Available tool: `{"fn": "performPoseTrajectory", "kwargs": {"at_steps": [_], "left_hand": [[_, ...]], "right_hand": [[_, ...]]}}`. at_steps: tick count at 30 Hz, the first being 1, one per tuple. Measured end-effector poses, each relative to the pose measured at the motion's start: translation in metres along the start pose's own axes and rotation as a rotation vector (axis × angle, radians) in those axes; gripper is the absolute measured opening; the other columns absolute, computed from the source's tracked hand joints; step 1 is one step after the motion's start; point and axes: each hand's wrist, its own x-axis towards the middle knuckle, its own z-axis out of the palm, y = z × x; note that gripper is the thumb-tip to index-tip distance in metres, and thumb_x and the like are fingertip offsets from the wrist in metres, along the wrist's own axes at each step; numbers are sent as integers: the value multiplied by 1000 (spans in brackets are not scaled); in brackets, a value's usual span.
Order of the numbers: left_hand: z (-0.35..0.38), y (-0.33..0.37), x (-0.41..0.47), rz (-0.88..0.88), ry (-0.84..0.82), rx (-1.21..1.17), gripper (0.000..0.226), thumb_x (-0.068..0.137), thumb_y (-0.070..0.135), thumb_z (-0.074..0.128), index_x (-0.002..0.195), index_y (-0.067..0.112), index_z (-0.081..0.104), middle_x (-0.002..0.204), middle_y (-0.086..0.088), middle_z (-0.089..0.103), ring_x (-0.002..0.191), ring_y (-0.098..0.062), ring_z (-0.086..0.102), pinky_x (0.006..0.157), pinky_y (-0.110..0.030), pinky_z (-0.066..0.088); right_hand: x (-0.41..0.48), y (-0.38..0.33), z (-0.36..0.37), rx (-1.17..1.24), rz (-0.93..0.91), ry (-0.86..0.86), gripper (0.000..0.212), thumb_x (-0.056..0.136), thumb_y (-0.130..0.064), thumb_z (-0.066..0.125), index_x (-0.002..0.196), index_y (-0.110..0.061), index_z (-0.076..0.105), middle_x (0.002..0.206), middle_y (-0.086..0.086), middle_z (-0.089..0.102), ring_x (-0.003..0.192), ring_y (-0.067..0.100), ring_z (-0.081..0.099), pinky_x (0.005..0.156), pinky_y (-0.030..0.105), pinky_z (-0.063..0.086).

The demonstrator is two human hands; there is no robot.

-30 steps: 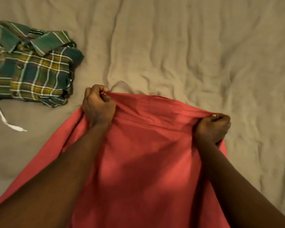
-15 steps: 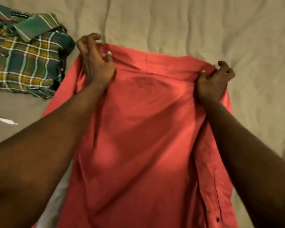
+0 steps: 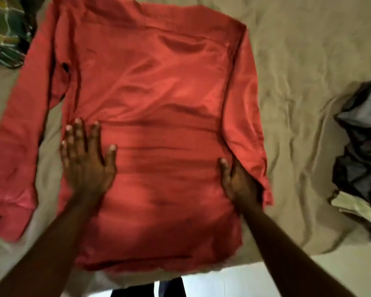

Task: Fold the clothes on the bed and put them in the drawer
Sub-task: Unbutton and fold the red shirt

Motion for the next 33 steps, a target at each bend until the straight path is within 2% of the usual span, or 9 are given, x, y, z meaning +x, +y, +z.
{"fn": "performPoseTrajectory", "kwargs": {"at_steps": [4,7,11,15,19,21,25,29,33], "left_hand": [[-11,14,-26,-104,35,-32,67,102,53,40,159,20,32,170,-16,14,158,-34,9,126,-55,5],[-13,39,-87,-311,99,-95,65,101,53,41,155,18,38,169,-16,18,158,-35,12,125,-59,11],[3,52,-190,-165,-82,67,76,97,60,37,161,20,29,170,-14,16,157,-36,13,123,-58,8],[-4,12,-198,-396,-115,125,81,96,65,24,162,17,25,169,-20,17,156,-38,14,124,-61,9],[-28,1,-199,-496,-171,202,88,94,67,19,162,11,21,169,-24,7,157,-38,4,121,-67,5],[-31,24,-200,-271,-134,204,84,97,64,25,162,12,22,170,-23,7,158,-38,2,123,-66,3],[-11,63,-238,550,-225,145,78,102,61,27,165,18,14,172,-14,4,159,-35,0,122,-64,15],[-7,50,-292,839,-353,236,83,100,59,45,163,11,19,172,-15,7,158,-36,6,121,-62,23],[-31,33,-306,1128,-416,222,60,101,57,45,145,18,54,168,-16,25,155,-35,23,119,-58,24]], "right_hand": [[-5,18,-28,-242,81,78,64,102,-56,30,134,-7,55,134,29,58,125,45,54,105,54,41],[-57,-2,-25,-341,152,125,53,98,-51,38,117,-8,62,116,23,64,108,42,57,92,54,40],[-130,-7,7,-327,82,9,40,97,-49,51,108,-11,61,101,19,69,96,39,60,81,47,42],[-138,28,0,-238,144,29,48,107,-49,36,136,-14,50,102,21,73,90,42,69,76,43,46],[-151,35,-2,-234,77,273,56,102,-48,48,146,-14,45,122,20,62,105,41,59,87,48,41],[-167,27,7,-236,-230,353,58,98,-44,53,148,-14,48,139,20,54,125,38,50,102,51,36],[-206,26,35,-251,-856,44,60,102,-46,50,156,-19,42,163,13,34,154,35,25,116,57,31],[-239,69,39,-345,-1026,-72,54,99,-33,54,151,-18,50,159,20,40,150,39,32,116,58,34],[-249,89,21,-267,-1111,-69,37,98,-26,59,132,-14,64,142,19,57,132,40,54,106,53,43]]}}
